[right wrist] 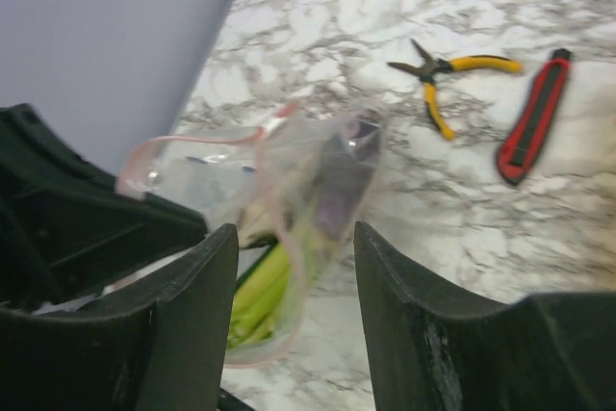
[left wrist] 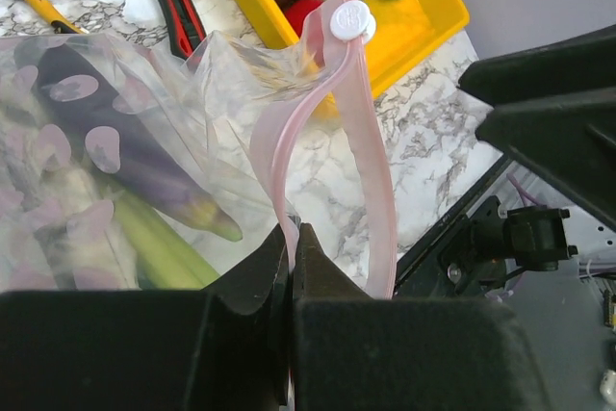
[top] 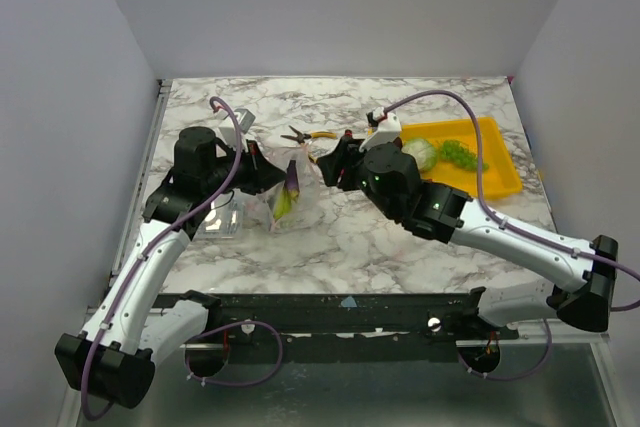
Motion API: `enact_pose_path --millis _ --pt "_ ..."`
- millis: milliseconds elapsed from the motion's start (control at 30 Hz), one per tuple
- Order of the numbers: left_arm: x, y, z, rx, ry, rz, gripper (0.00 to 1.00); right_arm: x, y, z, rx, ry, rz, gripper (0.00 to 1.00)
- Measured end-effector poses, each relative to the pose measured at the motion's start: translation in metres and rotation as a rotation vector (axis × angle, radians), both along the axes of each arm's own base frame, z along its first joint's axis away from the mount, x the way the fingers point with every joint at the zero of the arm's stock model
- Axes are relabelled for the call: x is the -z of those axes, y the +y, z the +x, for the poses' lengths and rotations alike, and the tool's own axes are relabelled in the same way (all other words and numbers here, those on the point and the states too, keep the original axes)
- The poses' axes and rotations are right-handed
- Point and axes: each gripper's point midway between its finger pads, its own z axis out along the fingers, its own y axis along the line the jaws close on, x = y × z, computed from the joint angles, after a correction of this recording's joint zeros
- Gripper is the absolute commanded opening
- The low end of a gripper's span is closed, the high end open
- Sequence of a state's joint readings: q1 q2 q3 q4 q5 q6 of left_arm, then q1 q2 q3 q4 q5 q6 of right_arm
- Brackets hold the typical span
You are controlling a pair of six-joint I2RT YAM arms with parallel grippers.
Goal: Place the food in the zip-top bag and seal the zipper
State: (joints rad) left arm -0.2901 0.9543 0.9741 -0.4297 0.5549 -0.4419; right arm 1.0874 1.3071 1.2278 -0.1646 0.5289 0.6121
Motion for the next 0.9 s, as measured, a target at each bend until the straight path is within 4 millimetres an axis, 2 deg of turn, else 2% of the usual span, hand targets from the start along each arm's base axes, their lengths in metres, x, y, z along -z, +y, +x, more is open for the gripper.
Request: enact_pose_path --millis 200,333,400,567,733,800,900 --pt "0.003 -0.001 0.001 0.002 0.012 0.003 0.00 0.025 -0.068 0.020 0.127 0.058 -0.113 0.57" --pt "0.008 -0.003 0.002 0.015 0.033 0.002 0.00 0.036 -0.128 0.049 0.276 0.093 -0.168 0.58" --pt "0.009 -0.004 0.001 0.022 0.040 0.001 0.00 0.046 -0.156 0.063 0.342 0.118 -0.192 0.63" --pt "0.009 -0.005 0.000 0.034 0.044 -0.003 0.00 0.089 -0.230 0.093 0.495 0.238 -0.232 0.72" --pt "0.008 -0.007 -0.002 0.045 0.045 -0.008 0.00 0.132 -0.301 0.105 0.645 0.376 -0.186 0.93" --pt "0.008 -0.007 -0.003 0.051 0.046 -0.011 0.00 0.145 -0.327 0.108 0.717 0.413 -0.146 0.93" --pt "0.008 -0.008 -0.004 0.057 0.047 -0.014 0.00 0.163 -0.356 0.112 0.789 0.469 -0.050 0.93"
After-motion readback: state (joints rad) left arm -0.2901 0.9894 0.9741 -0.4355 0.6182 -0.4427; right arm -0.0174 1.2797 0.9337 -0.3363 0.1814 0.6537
